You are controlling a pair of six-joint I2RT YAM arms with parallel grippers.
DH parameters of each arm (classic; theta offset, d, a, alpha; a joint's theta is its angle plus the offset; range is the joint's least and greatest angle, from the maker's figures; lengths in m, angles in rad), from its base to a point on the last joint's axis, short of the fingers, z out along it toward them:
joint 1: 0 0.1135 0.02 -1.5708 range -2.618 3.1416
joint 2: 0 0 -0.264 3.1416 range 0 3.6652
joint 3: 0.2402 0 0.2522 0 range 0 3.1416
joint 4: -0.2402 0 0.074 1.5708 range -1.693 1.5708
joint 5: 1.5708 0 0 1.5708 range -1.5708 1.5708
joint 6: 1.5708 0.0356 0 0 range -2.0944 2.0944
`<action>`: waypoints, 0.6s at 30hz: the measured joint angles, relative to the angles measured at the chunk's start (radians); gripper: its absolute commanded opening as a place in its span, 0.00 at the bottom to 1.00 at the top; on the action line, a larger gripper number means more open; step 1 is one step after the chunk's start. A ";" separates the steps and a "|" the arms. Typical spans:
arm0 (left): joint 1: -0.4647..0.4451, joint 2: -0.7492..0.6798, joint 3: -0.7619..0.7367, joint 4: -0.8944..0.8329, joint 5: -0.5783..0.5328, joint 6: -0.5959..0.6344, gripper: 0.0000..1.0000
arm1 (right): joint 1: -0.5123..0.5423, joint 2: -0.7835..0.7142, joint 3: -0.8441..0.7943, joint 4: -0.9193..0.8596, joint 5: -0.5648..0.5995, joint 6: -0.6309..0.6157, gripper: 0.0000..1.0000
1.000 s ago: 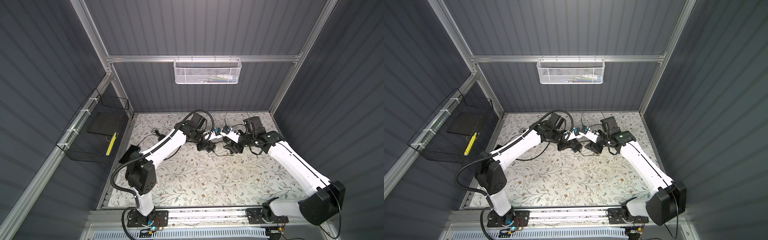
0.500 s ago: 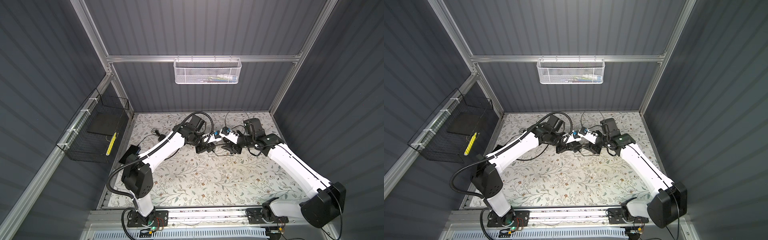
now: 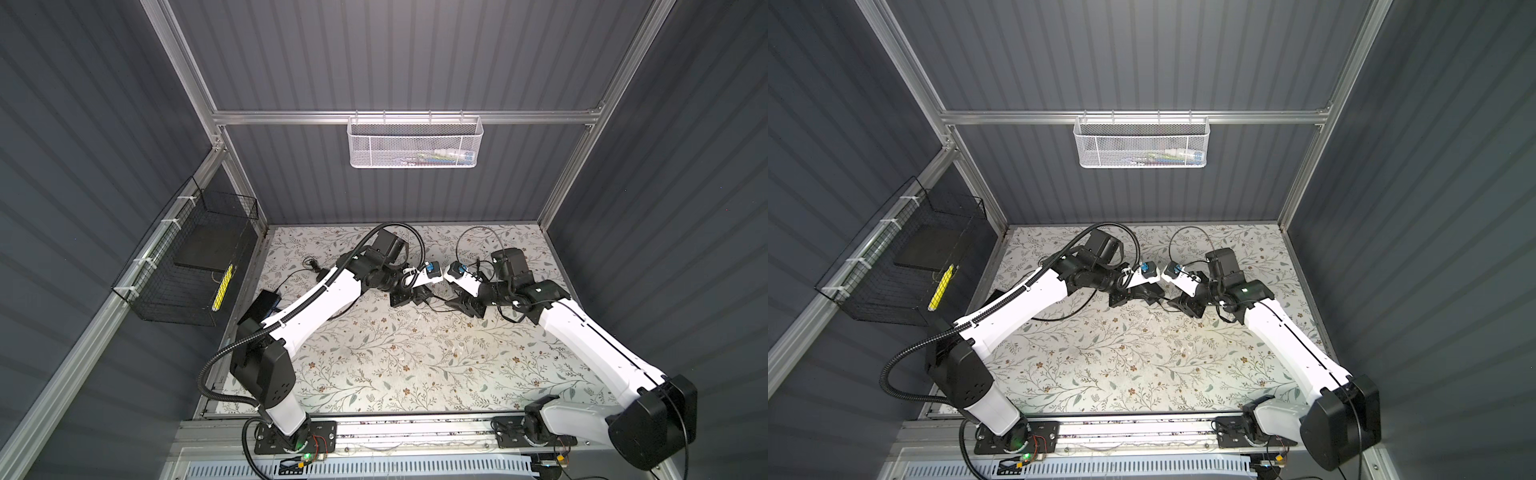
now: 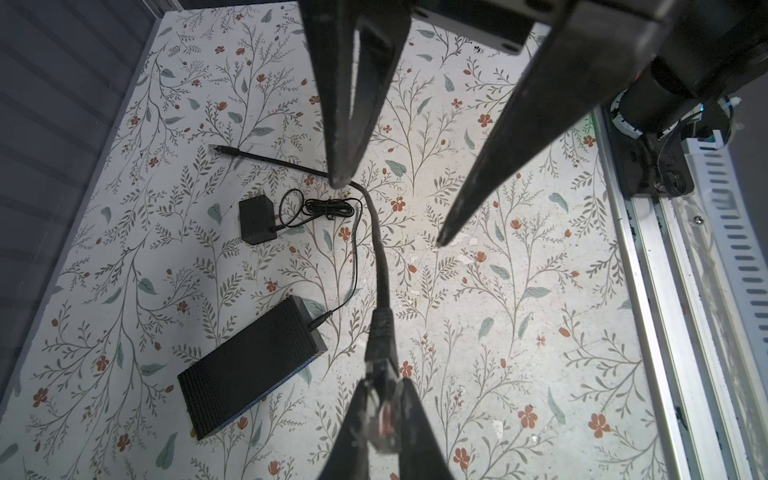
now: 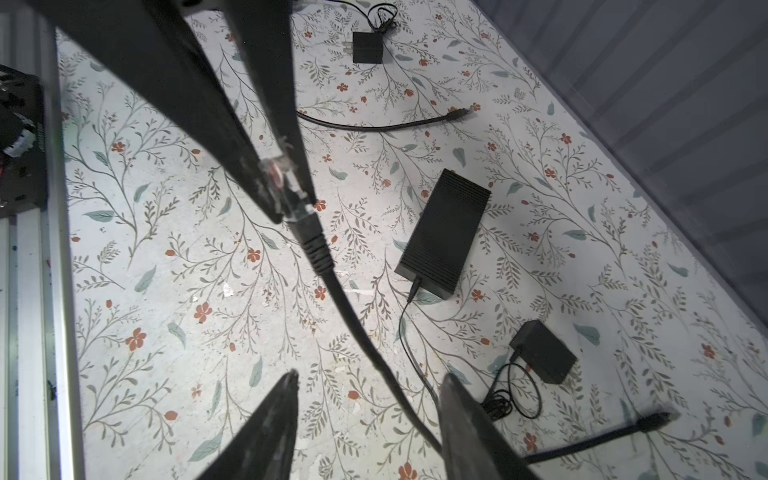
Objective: Insert the plug into the switch port
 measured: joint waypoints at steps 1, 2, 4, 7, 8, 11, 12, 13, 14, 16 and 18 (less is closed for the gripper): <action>0.000 0.000 -0.001 0.005 0.000 0.000 0.14 | 0.000 -0.021 -0.029 0.024 -0.016 0.026 0.56; 0.000 0.000 -0.003 0.010 0.000 0.000 0.13 | 0.001 -0.037 -0.056 0.052 -0.027 0.052 0.56; 0.000 0.000 -0.008 0.018 0.000 0.000 0.13 | 0.006 -0.064 -0.110 0.117 -0.042 0.104 0.57; 0.000 0.000 -0.013 0.024 0.005 -0.003 0.12 | 0.023 -0.081 -0.180 0.211 -0.037 0.170 0.57; 0.000 0.000 -0.013 0.027 0.011 -0.005 0.12 | 0.031 -0.080 -0.201 0.246 -0.029 0.190 0.56; 0.001 0.000 -0.013 0.039 0.031 -0.012 0.12 | 0.055 -0.072 -0.244 0.327 0.002 0.227 0.56; 0.001 0.000 -0.013 0.041 0.038 -0.016 0.12 | 0.061 -0.070 -0.252 0.349 0.012 0.235 0.56; 0.002 0.000 -0.013 0.045 0.045 -0.020 0.12 | 0.065 -0.066 -0.258 0.379 0.023 0.243 0.56; 0.003 0.000 -0.013 0.048 0.053 -0.024 0.12 | 0.068 -0.063 -0.259 0.400 0.033 0.249 0.56; 0.004 0.000 -0.013 0.051 0.066 -0.031 0.12 | 0.072 -0.058 -0.259 0.438 0.051 0.251 0.56; 0.006 0.001 -0.013 0.051 0.079 -0.035 0.12 | 0.074 -0.058 -0.259 0.462 0.064 0.250 0.56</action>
